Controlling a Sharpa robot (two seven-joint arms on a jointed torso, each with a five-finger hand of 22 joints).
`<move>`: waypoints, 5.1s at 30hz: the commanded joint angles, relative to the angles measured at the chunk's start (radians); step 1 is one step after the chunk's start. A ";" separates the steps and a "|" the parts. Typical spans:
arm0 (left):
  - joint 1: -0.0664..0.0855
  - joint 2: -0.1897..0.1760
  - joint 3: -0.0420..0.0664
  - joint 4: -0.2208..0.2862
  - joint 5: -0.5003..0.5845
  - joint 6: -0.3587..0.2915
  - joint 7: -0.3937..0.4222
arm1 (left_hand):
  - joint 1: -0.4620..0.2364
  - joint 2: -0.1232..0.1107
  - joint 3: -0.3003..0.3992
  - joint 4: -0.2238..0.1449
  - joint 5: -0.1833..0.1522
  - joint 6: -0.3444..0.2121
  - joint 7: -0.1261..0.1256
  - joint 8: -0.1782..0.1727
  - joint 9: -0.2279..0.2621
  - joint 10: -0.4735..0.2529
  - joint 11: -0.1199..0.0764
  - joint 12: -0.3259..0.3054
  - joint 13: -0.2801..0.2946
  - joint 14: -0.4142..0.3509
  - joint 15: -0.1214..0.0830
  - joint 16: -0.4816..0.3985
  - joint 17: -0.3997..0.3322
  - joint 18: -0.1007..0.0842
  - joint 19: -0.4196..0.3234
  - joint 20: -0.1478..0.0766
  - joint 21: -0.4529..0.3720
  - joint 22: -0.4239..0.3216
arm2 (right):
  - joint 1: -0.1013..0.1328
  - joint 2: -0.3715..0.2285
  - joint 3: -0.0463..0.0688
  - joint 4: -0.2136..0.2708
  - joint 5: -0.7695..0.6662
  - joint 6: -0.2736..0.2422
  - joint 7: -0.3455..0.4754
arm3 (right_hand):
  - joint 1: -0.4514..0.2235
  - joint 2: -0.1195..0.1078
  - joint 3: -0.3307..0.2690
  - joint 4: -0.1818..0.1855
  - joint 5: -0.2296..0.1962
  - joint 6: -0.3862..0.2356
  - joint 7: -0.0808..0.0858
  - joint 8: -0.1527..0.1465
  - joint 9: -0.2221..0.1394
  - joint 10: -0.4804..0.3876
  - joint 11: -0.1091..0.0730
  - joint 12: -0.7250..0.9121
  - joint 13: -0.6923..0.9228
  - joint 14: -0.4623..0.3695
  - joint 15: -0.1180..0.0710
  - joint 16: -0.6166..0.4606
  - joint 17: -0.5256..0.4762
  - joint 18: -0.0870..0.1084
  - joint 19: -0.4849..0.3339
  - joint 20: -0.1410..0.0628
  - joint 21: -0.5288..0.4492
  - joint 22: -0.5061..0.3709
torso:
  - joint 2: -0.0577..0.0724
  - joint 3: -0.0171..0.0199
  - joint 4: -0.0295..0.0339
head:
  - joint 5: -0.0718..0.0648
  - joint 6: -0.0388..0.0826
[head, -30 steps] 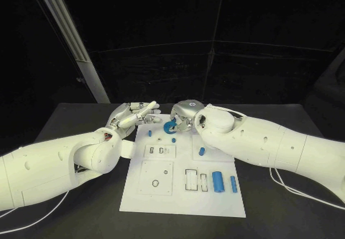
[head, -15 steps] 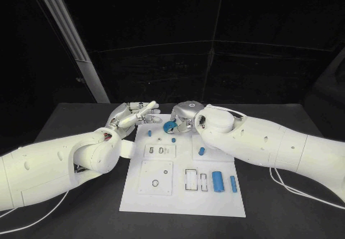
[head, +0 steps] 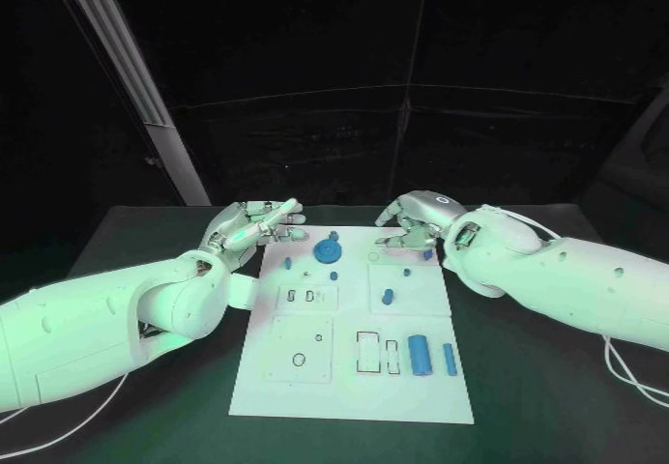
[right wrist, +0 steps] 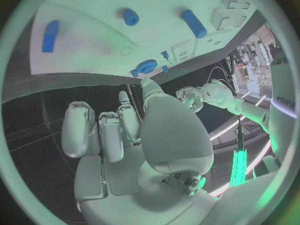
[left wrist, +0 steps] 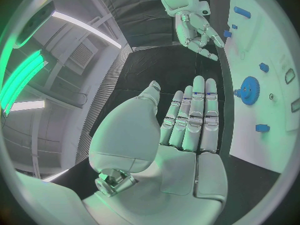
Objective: Assemble the parts on the task board
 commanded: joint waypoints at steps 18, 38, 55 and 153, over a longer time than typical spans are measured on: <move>0.000 0.012 0.000 -0.015 -0.005 0.018 0.008 | 0.001 0.011 -0.001 -0.004 0.002 0.000 -0.001 -0.004 0.000 -0.002 -0.003 -0.005 0.000 -0.001 0.006 -0.006 0.001 0.007 0.005 0.000 -0.006 -0.001 | -0.028 -0.142 -0.001 -0.067 0.291 0.039 0.239 | 0.051 -0.019 -0.015 -0.041 -0.021 -0.015 0.003 -0.007 -0.002 -0.018 0.005 -0.021 0.028 0.087 0.002 -0.004 0.185 -0.005 -0.010 0.001 -0.006 -0.006 | 0.000 0.0095 -0.0072 | -0.020 0.007; -0.003 0.020 -0.001 -0.026 -0.005 0.021 0.007 | 0.001 0.011 -0.001 -0.004 0.002 0.000 -0.001 -0.004 0.000 -0.002 -0.003 -0.005 0.000 -0.001 0.006 -0.006 0.001 0.007 0.005 0.000 -0.006 -0.001 | -0.064 -0.095 -0.001 -0.161 0.255 0.071 0.247 | 0.065 -0.010 -0.012 -0.051 -0.015 -0.015 0.003 -0.005 -0.002 -0.017 0.005 -0.020 0.030 0.088 0.003 -0.003 0.188 -0.005 -0.010 0.002 -0.006 -0.005 | 0.000 0.0072 -0.0063 | -0.024 -0.001; -0.004 0.019 -0.001 -0.027 -0.005 0.023 0.004 | 0.001 0.011 -0.001 -0.004 0.002 0.000 -0.001 -0.004 0.000 -0.002 -0.003 -0.005 0.000 -0.001 0.006 -0.006 0.001 0.007 0.005 0.000 -0.006 -0.001 | -0.076 -0.081 -0.001 -0.179 0.244 0.077 0.248 | 0.077 0.023 0.001 -0.065 -0.034 0.034 -0.006 0.018 0.008 -0.006 -0.003 -0.008 0.041 0.090 -0.004 0.000 0.195 -0.006 -0.005 -0.003 -0.001 0.003 | -0.001 0.0079 -0.0067 | -0.028 -0.002; 0.022 0.019 -0.001 -0.047 -0.005 0.025 -0.007 | 0.003 0.014 -0.003 -0.007 0.002 0.000 -0.001 -0.005 0.000 -0.002 -0.003 -0.007 0.000 0.000 0.007 -0.012 0.004 0.007 0.006 0.000 -0.009 -0.004 | -0.081 0.218 -0.029 0.057 -0.016 0.010 -0.114 | 0.028 0.100 0.145 -0.107 -0.187 0.177 -0.061 0.054 0.023 -0.016 -0.052 -0.080 -0.008 0.093 -0.046 0.004 0.209 -0.013 0.015 -0.043 0.013 0.038 | -0.013 -0.0136 0.0041 | 0.052 -0.056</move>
